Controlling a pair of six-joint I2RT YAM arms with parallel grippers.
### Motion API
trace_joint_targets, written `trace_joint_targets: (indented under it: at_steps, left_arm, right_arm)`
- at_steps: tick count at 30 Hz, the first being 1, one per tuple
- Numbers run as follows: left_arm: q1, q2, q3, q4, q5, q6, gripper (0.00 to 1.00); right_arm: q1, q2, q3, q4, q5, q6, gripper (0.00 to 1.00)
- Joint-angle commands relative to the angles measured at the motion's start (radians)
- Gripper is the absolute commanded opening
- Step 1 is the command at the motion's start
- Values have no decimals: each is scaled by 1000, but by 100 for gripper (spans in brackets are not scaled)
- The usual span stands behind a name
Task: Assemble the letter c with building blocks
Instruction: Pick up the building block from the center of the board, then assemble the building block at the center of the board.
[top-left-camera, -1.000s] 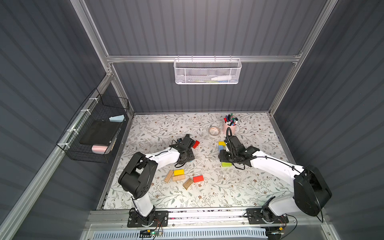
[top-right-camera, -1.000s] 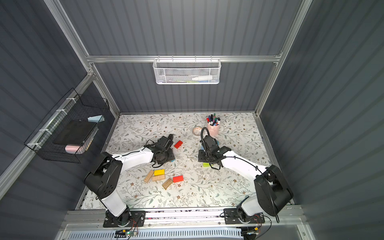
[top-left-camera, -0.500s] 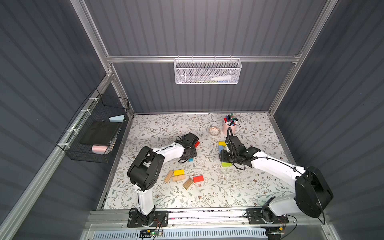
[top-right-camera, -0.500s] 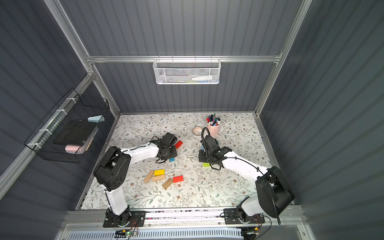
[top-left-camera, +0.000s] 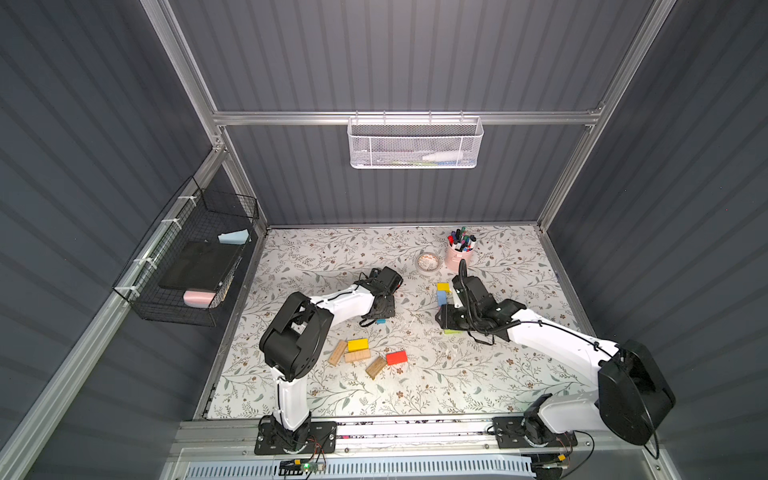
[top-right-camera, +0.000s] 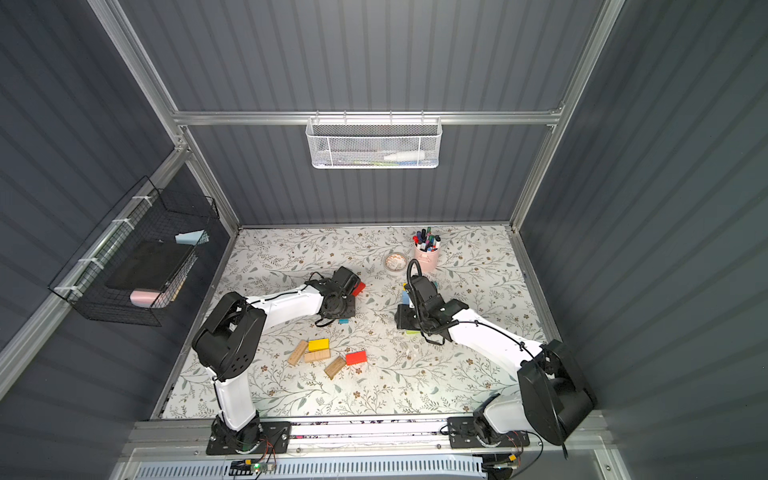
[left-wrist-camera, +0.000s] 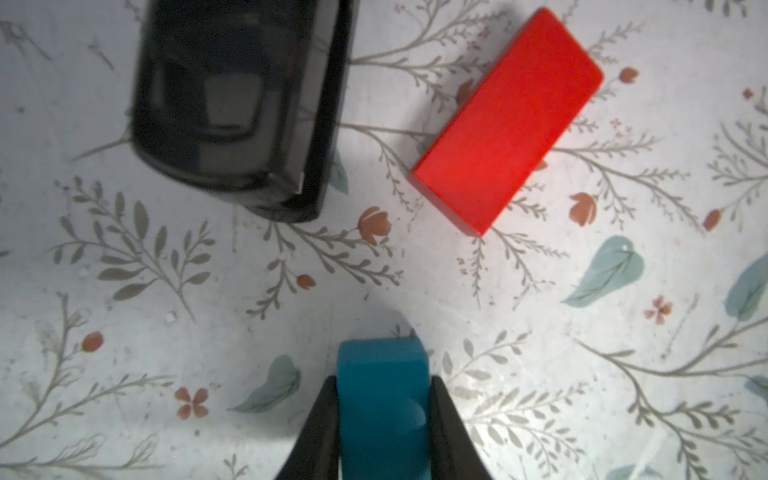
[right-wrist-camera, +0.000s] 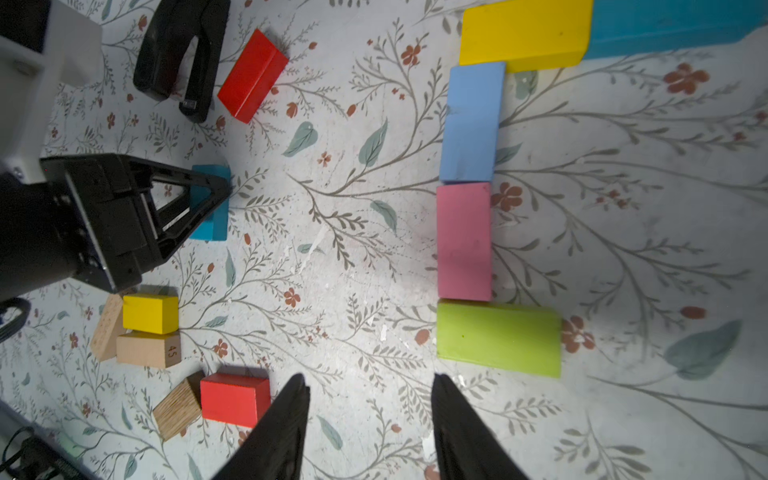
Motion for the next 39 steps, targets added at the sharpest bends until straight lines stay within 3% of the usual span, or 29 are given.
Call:
trace_joint_targets:
  at_steps: [1,8,15,24,39]
  left_arm:
    - [-17,-22,15,-9,33,113,21]
    - [-54,-139,-19,48,90,325,20]
    - [-71,-312,-120,177,235,509,18]
    - [-94,-447,-205,305,405,733,22]
    - [-143,-414,-177,279,502,897,23]
  right_arm:
    - [-20,-27,-35,71,-176,41,55]
    - [-99,-58,-93,140,-378,105,52]
    - [-219,-49,-127,160,-604,71,49]
    - [-248,-19,-122,183,-789,31,49]
    - [-251,-48,-68,186,-861,54,42]
